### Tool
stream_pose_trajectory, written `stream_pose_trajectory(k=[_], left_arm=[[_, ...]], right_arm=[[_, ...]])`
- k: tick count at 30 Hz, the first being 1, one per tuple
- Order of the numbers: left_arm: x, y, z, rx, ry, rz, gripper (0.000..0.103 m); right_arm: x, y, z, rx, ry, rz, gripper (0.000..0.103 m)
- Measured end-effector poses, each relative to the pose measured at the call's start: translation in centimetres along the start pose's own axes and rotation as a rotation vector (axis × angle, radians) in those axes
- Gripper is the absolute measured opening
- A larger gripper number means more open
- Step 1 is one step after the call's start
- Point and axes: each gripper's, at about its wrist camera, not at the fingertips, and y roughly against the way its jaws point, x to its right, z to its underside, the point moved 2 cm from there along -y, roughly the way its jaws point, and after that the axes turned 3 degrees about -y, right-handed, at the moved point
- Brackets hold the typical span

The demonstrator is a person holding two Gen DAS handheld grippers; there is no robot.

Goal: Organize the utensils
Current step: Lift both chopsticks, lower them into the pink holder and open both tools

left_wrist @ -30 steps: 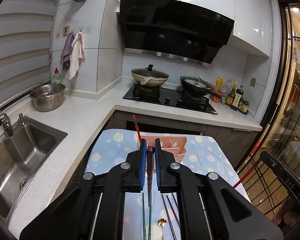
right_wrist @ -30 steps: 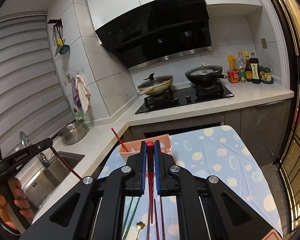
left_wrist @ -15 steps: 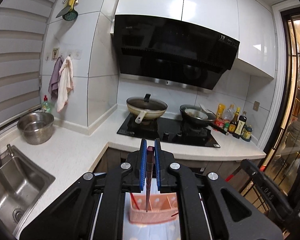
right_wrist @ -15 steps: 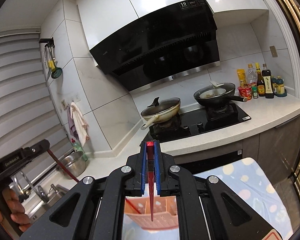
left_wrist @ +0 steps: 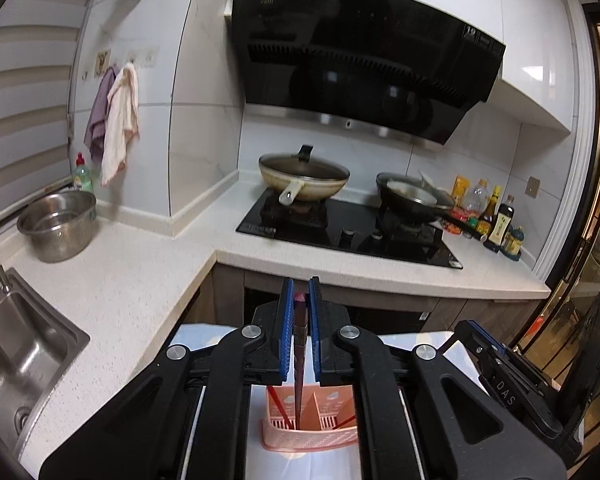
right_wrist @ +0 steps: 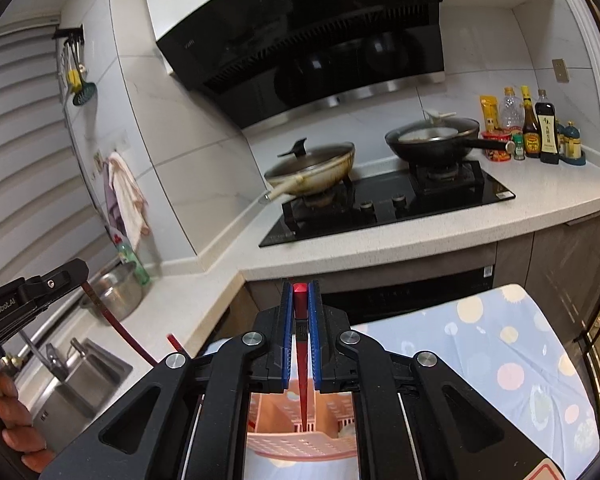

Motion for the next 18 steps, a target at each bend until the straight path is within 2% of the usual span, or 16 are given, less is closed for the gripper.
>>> stream_pose_trajectory(k=[2, 3, 4, 5, 6, 7, 13, 18], left_arm=[[-0.1, -0.5, 0.8, -0.025, 0.002, -0.007, 0.008], [-0.3, -0.5, 1.2, -0.032, 0.004, -0.015, 0.011], [-0.4, -0.5, 1.5, -0.040, 0.005, -0.024, 0.025], [-0.6, -0.3, 1.9, -0.045, 0.009, -0.036, 0.047], [-0.7, 0.0, 2.2, -0.041, 0.015, -0.050, 0.056], [-0.9, 0.6, 2.4, -0.030, 0.020, -0.063, 0.064], [-1.3, 3.3, 3.6, -0.048, 0.007, -0.090, 0.067], [-1.1, 6.7, 5.1, -0.052, -0.008, -0.097, 0.073]], right_arm=[[0.2, -0.1, 0.6, -0.013, 0.005, 0.011, 0.012], [0.2, 0.0, 0.9, -0.011, 0.009, 0.020, 0.021], [0.3, 0.5, 1.1, -0.006, 0.012, 0.030, 0.027], [0.4, 1.0, 1.2, 0.002, 0.010, 0.036, 0.039], [0.4, 1.4, 1.3, 0.009, 0.007, 0.041, 0.045], [0.4, 2.0, 1.3, 0.016, 0.004, 0.042, 0.045], [0.1, 6.6, 2.0, 0.024, 0.007, 0.037, 0.046], [-0.7, 10.7, 3.9, 0.009, 0.016, 0.015, 0.048]])
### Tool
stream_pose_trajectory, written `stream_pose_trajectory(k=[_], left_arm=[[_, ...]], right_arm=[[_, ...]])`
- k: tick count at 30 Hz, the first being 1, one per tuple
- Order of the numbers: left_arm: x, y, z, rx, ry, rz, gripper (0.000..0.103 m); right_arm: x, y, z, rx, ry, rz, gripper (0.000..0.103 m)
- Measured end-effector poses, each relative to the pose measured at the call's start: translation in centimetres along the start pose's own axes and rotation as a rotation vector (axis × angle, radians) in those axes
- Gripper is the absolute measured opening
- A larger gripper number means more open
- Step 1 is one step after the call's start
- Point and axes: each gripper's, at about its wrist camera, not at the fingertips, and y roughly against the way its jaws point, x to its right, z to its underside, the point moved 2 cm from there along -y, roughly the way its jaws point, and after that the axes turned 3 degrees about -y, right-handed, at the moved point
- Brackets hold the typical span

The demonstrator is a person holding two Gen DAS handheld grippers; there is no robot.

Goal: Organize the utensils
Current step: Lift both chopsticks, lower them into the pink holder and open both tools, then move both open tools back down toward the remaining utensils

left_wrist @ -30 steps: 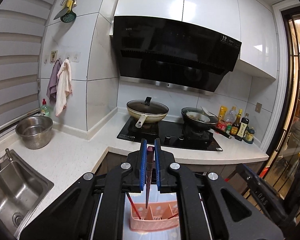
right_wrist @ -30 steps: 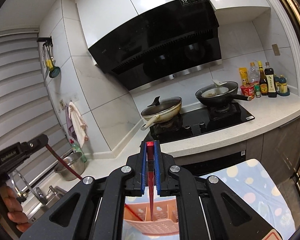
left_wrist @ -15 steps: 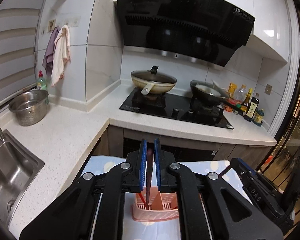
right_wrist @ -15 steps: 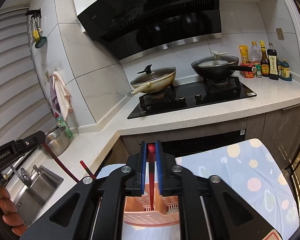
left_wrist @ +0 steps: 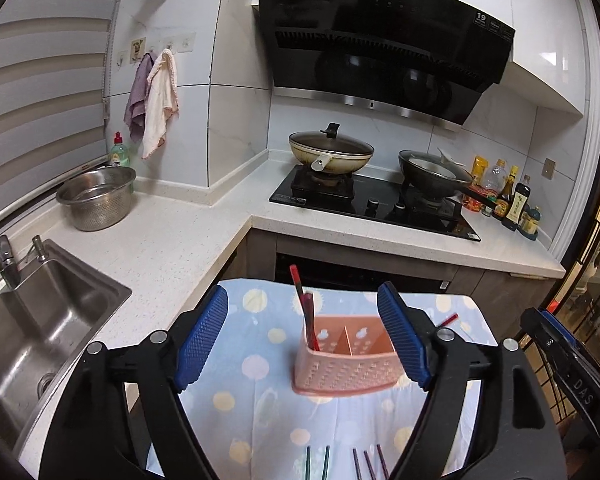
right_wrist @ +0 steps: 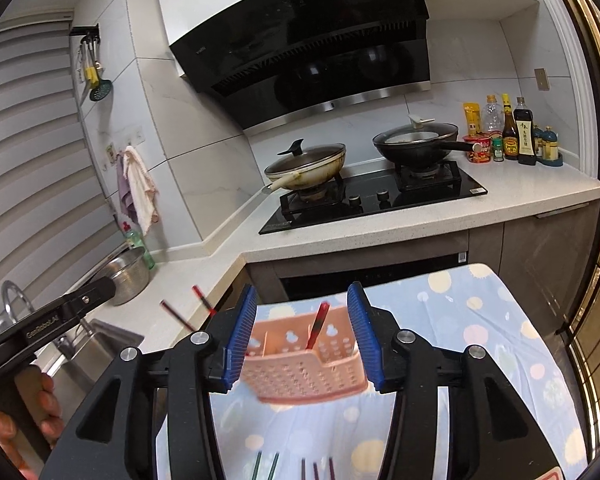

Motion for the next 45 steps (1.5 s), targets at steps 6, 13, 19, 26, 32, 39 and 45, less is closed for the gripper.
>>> stream_pose_trajectory(k=[6, 13, 19, 26, 32, 39, 45], left_arm=[[-0.2, 3.9, 3.6, -0.032, -0.013, 0.004, 0.074], [-0.6, 6.4, 11.8, -0.152, -0.007, 0.015, 0.076], [-0.7, 7.2, 19.3, -0.266, 0.002, 0.019, 0.076], [-0.9, 7.7, 25.7, -0.350, -0.002, 0.004, 0.076], [-1.2, 6.4, 29.8, -0.425, -0.017, -0.016, 0.076], [-1.6, 5.2, 31.4, -0.459, -0.024, -0.030, 0.073], [-0.7, 4.4, 31.8, -0.469, -0.054, -0.027, 0.071]], right_arm=[[-0.3, 5.2, 4.1, -0.045, 0.016, -0.005, 0.051], [2.5, 9.9, 12.4, -0.181, -0.031, 0.029, 0.051], [4.9, 11.9, 18.9, -0.297, -0.050, 0.082, 0.051], [6.3, 12.6, 24.3, -0.385, -0.019, 0.126, 0.051], [6.9, 11.7, 26.9, -0.427, -0.010, 0.134, 0.049], [6.5, 11.4, 27.9, -0.453, -0.003, 0.125, 0.050], [6.6, 11.1, 28.2, -0.467, -0.003, 0.129, 0.050]])
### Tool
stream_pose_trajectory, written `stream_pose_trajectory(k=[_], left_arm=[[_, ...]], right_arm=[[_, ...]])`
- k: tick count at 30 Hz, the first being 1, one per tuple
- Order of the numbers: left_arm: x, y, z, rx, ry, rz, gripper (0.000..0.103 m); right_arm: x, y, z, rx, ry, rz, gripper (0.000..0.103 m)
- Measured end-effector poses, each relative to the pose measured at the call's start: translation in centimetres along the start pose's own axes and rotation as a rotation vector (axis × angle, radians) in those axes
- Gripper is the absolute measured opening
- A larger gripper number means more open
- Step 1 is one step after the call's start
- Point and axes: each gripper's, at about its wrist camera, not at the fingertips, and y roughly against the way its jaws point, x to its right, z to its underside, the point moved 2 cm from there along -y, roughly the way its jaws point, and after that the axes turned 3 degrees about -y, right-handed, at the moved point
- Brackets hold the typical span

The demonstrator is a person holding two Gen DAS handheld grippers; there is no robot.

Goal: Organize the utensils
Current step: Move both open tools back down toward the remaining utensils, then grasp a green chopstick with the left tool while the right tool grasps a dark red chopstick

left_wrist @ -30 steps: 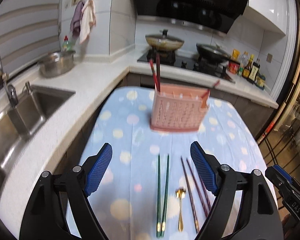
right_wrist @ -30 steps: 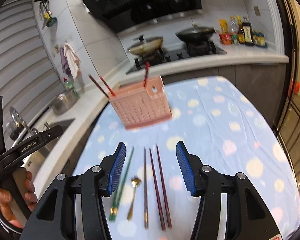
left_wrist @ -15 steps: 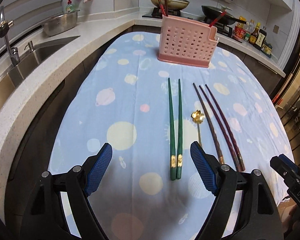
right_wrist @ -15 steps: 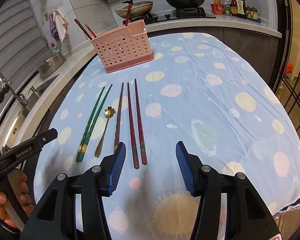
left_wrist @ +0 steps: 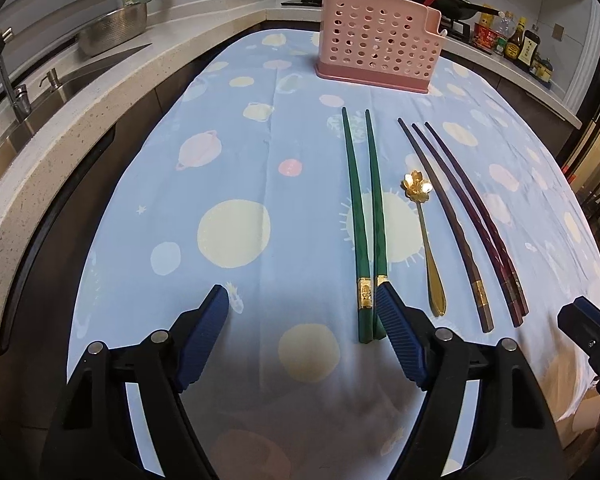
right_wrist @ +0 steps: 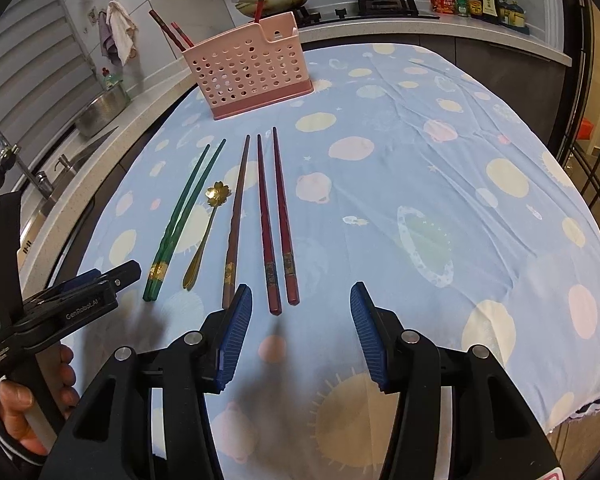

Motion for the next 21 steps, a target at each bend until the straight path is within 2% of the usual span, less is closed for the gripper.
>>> stream_pose_trajectory(k=[4, 13, 21], left_arm=[[0.2, -0.9, 0.2, -0.026, -0.013, -0.005, 0.066], [0.5, -1.4, 0.2, -0.039, -0.014, 0.003, 0.066], [1.0, -1.9, 0.5, -0.036, -0.048, -0.020, 0.065]], right_arm=[[0.1, -0.1, -0.1, -0.001, -0.001, 0.001, 0.050], [0.5, -1.0, -0.2, -0.017, -0.008, 0.005, 0.049], [0.2, -2.4, -0.5, -0.037, 0.015, 0.002, 0.030]])
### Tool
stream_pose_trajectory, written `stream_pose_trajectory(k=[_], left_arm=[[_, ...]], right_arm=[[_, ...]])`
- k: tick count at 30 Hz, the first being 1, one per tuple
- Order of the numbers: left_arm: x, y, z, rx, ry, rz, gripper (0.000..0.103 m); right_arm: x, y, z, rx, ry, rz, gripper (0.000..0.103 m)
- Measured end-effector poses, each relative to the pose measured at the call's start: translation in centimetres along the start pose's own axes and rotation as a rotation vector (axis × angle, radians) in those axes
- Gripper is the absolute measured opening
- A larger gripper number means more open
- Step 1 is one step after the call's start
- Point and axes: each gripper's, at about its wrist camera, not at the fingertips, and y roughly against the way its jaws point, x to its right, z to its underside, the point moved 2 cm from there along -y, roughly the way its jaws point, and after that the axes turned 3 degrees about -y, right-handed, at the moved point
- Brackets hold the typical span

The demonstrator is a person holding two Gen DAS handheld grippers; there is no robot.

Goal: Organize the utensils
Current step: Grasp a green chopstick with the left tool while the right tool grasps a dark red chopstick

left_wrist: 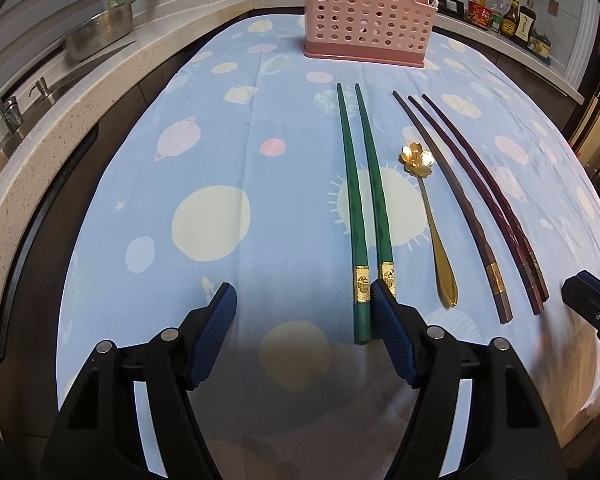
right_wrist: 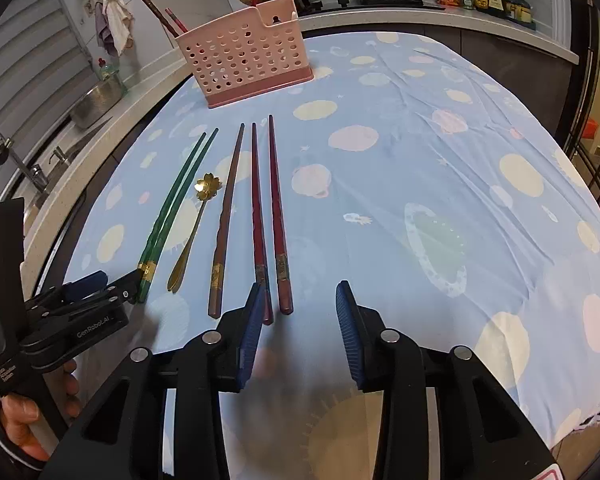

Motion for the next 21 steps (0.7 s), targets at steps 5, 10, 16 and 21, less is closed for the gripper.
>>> stream_pose_trajectory(k=[5, 10, 16, 21], left_arm=[[-0.3, 0.3, 0.2, 0.008, -0.005, -0.008, 0.056], [-0.1, 0.5, 0.2, 0.011, -0.013, 0.000, 0.042], [0.1, 0.8, 0.3, 0.013, -0.016, 0.016, 0.024], [-0.2, 0.9, 0.4, 0.009, 0.000, 0.041, 0.013]], right_arm=[[-0.4, -1.0, -0.3, -0.009, 0.018, -0.003, 0.025], [-0.7, -2.2, -0.4, -0.022, 0.033, -0.001, 0.023], [-0.7, -2.8, -0.7, -0.021, 0.039, 0.006, 0.014], [-0.8, -2.8, -0.2, -0.020, 0.070, 0.025, 0.008]])
